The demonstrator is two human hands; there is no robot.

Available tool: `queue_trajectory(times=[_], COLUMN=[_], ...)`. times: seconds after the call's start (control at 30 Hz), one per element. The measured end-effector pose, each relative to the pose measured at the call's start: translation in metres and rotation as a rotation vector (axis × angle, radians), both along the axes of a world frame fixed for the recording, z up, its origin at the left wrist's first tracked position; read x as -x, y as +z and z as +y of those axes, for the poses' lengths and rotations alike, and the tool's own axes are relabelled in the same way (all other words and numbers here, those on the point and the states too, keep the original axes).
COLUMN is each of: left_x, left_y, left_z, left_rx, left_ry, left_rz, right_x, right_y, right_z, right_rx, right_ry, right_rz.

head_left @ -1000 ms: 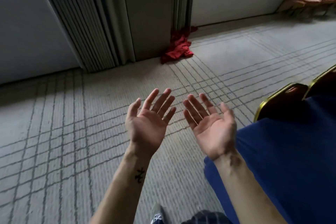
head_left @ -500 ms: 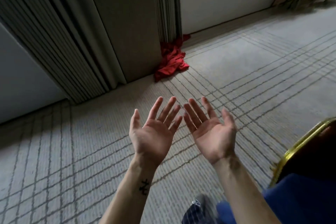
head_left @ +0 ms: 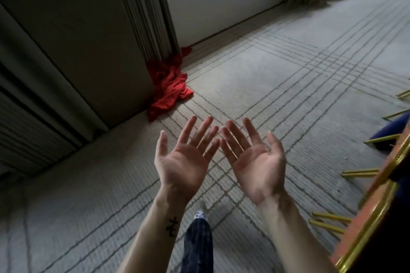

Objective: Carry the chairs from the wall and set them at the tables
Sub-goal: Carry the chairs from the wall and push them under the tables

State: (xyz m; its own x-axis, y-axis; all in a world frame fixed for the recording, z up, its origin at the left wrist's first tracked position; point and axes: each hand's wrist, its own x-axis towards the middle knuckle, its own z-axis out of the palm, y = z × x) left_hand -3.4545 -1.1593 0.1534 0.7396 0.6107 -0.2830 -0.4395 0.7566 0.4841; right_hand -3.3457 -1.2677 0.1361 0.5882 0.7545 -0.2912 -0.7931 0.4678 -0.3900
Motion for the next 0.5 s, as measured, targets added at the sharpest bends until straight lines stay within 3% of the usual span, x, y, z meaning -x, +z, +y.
queue_trajectory(times=[0.27,0.5], left_x=[-0.174,-0.350], left_y=[-0.024,0.013], left_z=[0.107,0.176], left_rx=[0.105,0.062], left_ry=[-0.114,-0.291], left_rz=[-0.008,-0.061], right_x=[-0.153,-0.298], right_y=[0.001,0.037], right_z=[0.094,0.144], right_rx=[0.087,0.082], right_ry=[-0.143,-0.329], right_rz=[-0.034,-0.053])
